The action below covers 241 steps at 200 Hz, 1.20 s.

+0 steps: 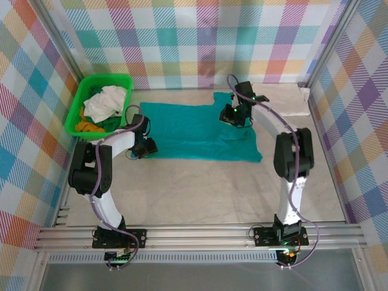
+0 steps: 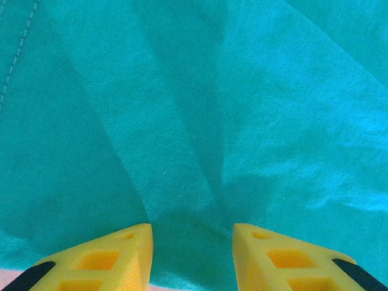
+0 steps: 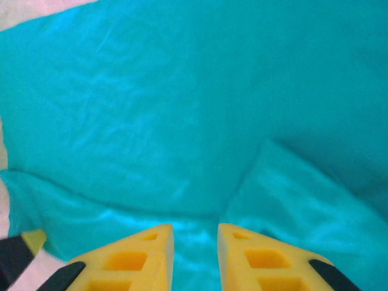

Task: Fold and stack the t-shirts

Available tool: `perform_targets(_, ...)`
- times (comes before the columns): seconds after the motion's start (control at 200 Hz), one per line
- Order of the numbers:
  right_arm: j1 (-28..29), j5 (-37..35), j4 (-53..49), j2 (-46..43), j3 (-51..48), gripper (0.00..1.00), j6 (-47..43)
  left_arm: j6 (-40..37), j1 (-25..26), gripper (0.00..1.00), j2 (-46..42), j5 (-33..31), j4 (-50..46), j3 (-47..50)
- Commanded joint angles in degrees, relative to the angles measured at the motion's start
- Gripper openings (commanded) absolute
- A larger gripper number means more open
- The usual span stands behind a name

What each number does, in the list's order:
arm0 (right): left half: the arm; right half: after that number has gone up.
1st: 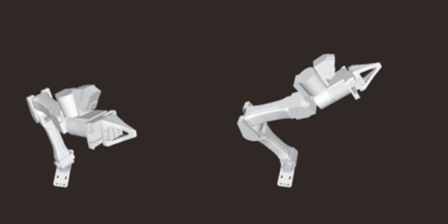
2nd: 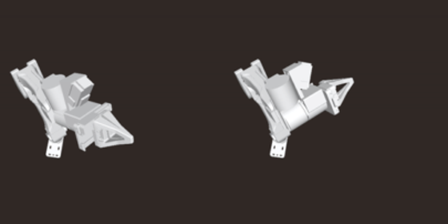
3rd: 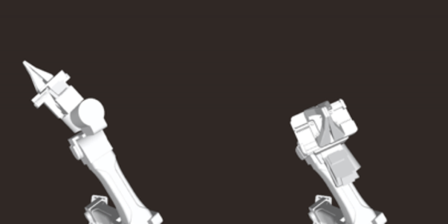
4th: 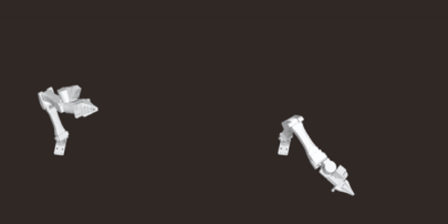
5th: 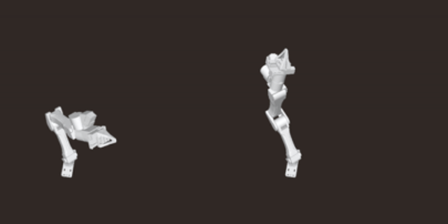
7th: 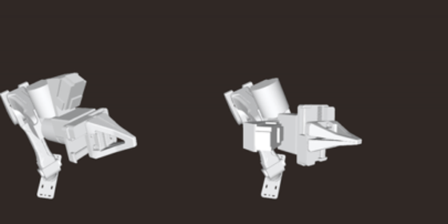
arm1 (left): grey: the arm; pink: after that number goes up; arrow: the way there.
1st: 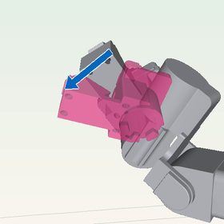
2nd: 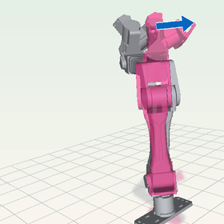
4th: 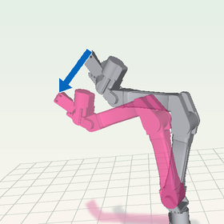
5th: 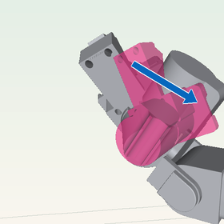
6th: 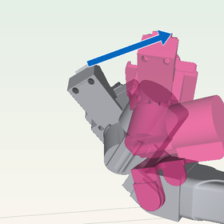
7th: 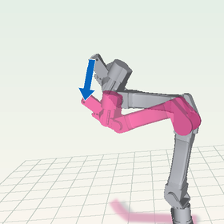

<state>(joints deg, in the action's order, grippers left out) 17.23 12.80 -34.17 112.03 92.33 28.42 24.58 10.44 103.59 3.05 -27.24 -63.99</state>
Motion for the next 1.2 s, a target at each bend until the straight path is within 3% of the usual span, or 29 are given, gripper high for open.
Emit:
perform_targets(0.0,-1.4,0.7,4.8,-9.1,-11.3,0.3,4.4,-0.5,0.4,0.4,-1.6,-1.2,-0.6,0.1)
perform_targets(0.04,-3.1,1.9,6.7,-10.8,-15.5,0.34,6.6,-0.5,0.3,0.4,-1.2,-1.0,-0.5,-0.1)
perform_targets(0.165,-8.9,4.1,11.7,-13.9,-24.9,0.33,10.3,-0.3,0.4,0.39,-0.2,0.1,0.4,-0.4)
perform_targets(0.495,-11.6,6.8,15.5,-5.7,-23.0,0.39,12.8,0.0,0.4,0.39,-0.3,0.3,0.5,0.2)
perform_targets(0.71,-12.1,6.5,18.6,-0.3,-20.1,0.37,14.2,-0.4,0.4,0.39,-1.7,-0.9,-0.3,1.2)
perform_targets(0.925,-12.4,5.5,18.3,1.4,-17.1,0.12,13.4,-0.5,0.4,0.39,-2.3,-1.6,-0.6,1.6)
perform_targets(1.05,-12.3,3.7,17.2,2.0,-15.0,0.02,12.0,-0.4,0.4,0.39,-2.2,-1.7,-0.4,1.6)
perform_targets(1.2,-12.2,4.7,15.3,4.3,-10.5,0.01,10.5,-0.2,0.4,0.39,-1.9,-1.1,-0.1,1.7)
